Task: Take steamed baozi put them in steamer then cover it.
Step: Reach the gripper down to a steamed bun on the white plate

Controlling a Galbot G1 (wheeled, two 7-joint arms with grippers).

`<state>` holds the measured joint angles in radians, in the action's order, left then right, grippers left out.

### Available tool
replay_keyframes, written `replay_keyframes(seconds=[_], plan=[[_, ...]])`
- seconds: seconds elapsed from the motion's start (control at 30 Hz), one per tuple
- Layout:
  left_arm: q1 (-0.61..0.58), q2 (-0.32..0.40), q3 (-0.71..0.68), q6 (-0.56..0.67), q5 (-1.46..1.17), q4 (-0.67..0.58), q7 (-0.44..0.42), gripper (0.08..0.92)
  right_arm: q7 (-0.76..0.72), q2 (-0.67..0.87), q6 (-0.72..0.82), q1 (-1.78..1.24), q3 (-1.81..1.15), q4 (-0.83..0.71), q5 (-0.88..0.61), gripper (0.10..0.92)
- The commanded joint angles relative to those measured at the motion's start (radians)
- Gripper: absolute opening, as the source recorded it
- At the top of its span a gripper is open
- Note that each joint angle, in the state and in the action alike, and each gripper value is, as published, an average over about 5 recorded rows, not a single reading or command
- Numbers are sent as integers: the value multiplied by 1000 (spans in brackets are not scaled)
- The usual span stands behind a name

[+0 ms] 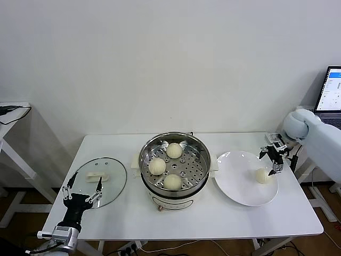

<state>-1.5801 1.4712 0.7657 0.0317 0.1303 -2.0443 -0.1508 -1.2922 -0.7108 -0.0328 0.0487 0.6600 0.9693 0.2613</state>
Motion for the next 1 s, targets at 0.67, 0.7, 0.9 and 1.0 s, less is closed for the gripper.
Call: replay_keyframes(seconds=[0.67, 0.7, 0.9, 1.0], plan=[[7, 1, -1, -2, 2, 16, 0, 823, 74, -111, -29, -153, -173, -157, 178, 823], [7, 1, 0, -2, 2, 16, 0, 823, 74, -111, -29, -153, -173, -157, 179, 823], [5, 2, 0, 0, 2, 15, 0, 823, 72, -111, -28, -157, -177, -149, 187, 822], [5, 3, 0, 1, 2, 16, 1, 823, 70, -110, -29, -157, -177, -147, 191, 814]])
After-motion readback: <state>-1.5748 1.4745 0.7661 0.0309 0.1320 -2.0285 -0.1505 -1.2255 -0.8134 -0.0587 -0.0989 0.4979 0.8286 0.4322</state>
